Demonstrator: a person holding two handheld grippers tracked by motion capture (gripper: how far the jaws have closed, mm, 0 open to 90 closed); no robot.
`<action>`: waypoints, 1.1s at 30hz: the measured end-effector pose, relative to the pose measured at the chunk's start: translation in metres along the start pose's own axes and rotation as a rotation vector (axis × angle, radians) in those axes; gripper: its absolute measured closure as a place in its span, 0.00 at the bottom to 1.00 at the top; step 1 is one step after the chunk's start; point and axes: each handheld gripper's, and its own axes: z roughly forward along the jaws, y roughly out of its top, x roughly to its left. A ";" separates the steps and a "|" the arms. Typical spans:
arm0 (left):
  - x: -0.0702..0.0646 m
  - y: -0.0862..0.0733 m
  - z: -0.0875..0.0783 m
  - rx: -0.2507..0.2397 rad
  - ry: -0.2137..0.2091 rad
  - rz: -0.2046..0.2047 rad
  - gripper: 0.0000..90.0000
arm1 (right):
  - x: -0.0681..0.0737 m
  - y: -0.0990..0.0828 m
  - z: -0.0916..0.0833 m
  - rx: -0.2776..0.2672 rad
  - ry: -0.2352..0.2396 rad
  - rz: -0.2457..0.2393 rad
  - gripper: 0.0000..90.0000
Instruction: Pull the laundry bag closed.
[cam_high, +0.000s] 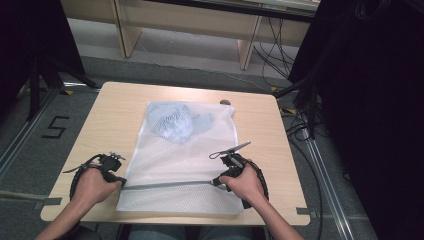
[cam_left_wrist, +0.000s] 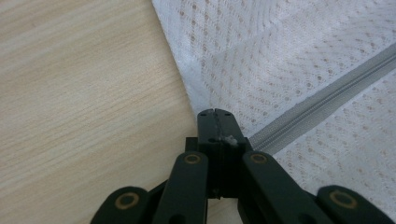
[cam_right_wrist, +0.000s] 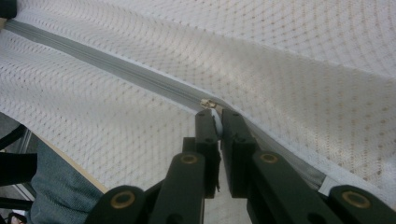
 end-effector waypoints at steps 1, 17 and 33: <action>0.000 0.000 0.000 0.001 0.000 0.000 1.00 | 0.000 0.000 0.000 0.002 0.006 0.007 0.96; 0.000 0.001 0.000 0.005 -0.001 -0.007 1.00 | -0.007 -0.007 -0.010 0.026 0.016 0.080 0.96; 0.000 0.002 0.000 0.012 -0.003 -0.014 1.00 | -0.013 -0.012 -0.018 0.011 0.020 0.111 0.96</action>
